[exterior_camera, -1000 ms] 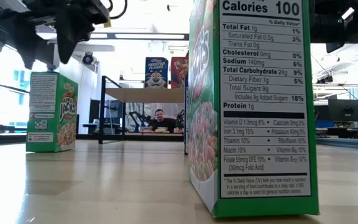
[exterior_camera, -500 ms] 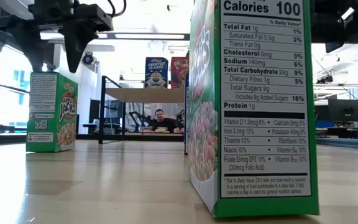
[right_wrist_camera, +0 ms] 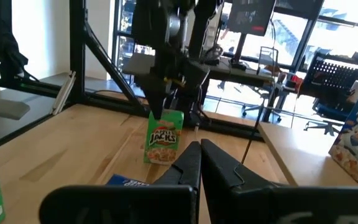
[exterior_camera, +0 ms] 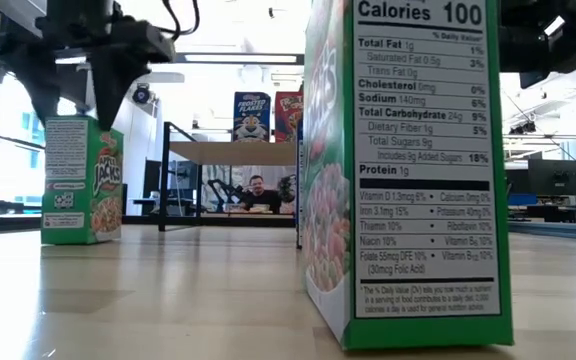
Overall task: Stack cereal on shelf
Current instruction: Put the top green cereal box aligned with the other green cereal box on the shelf
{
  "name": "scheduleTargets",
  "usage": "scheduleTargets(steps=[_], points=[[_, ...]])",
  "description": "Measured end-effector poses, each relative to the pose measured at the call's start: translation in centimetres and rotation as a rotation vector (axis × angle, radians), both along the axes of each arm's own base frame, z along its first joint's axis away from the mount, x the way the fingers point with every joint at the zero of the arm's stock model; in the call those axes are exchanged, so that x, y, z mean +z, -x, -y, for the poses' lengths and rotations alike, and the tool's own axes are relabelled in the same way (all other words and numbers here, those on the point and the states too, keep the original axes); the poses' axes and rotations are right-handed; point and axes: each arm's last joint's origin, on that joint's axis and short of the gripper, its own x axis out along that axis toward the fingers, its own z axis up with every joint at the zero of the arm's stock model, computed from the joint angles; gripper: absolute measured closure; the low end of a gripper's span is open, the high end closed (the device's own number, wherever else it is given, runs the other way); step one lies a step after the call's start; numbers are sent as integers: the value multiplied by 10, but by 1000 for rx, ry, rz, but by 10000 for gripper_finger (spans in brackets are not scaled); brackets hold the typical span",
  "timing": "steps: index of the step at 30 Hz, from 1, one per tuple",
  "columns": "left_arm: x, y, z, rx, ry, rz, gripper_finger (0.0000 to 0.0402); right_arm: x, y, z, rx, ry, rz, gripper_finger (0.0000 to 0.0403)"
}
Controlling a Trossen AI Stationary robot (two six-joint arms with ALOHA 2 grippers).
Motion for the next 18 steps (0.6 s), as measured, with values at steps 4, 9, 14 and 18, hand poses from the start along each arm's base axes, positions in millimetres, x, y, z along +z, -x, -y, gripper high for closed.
scheduleTargets(steps=[4,9,14,18], points=[[-6,2,0,-5,0,-16,108,0,0,0,0,-2,-1,402],[-6,2,-1,-53,-28,-13,113,0,0,0,0,-2,-1,402],[-6,2,-1,-119,-47,-15,138,0,0,0,0,-2,0,402],[-4,2,-3,-203,-57,-16,161,-1,0,0,-3,-15,-17,402]])
